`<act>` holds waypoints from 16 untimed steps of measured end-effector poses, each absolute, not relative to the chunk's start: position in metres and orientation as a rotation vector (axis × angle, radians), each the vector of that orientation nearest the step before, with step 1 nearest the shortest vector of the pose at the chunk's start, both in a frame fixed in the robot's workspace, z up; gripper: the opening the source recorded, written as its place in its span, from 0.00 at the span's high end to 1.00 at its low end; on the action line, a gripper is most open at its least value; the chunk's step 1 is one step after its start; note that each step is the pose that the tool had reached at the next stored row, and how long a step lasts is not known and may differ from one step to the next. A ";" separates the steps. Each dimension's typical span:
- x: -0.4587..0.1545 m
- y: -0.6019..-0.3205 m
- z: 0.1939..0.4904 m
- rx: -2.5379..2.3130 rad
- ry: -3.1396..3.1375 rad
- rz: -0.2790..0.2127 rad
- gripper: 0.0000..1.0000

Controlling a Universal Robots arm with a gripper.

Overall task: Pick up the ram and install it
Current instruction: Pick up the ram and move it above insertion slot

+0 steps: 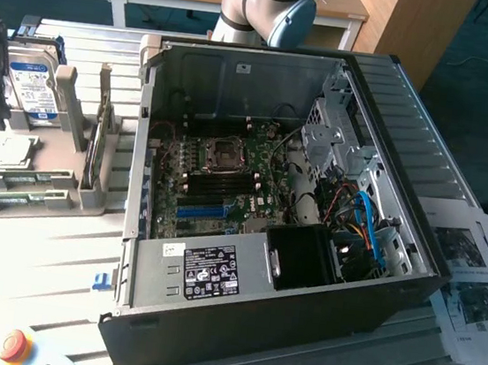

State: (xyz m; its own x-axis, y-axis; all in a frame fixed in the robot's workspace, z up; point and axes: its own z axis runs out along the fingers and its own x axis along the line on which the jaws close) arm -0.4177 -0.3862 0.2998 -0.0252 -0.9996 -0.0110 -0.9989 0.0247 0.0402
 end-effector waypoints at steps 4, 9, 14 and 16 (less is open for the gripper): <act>-0.418 -0.386 0.292 2.179 -2.234 -0.057 0.75; -0.418 -0.386 0.283 2.179 -2.234 -0.057 0.75; -0.418 -0.387 0.274 2.179 -2.234 -0.057 0.75; -0.418 -0.387 0.271 2.179 -2.234 -0.057 0.75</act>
State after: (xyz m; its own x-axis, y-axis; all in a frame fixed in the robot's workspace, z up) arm -0.4177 -0.3866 0.2706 -0.0252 -0.9996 -0.0109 -0.9989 0.0247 0.0402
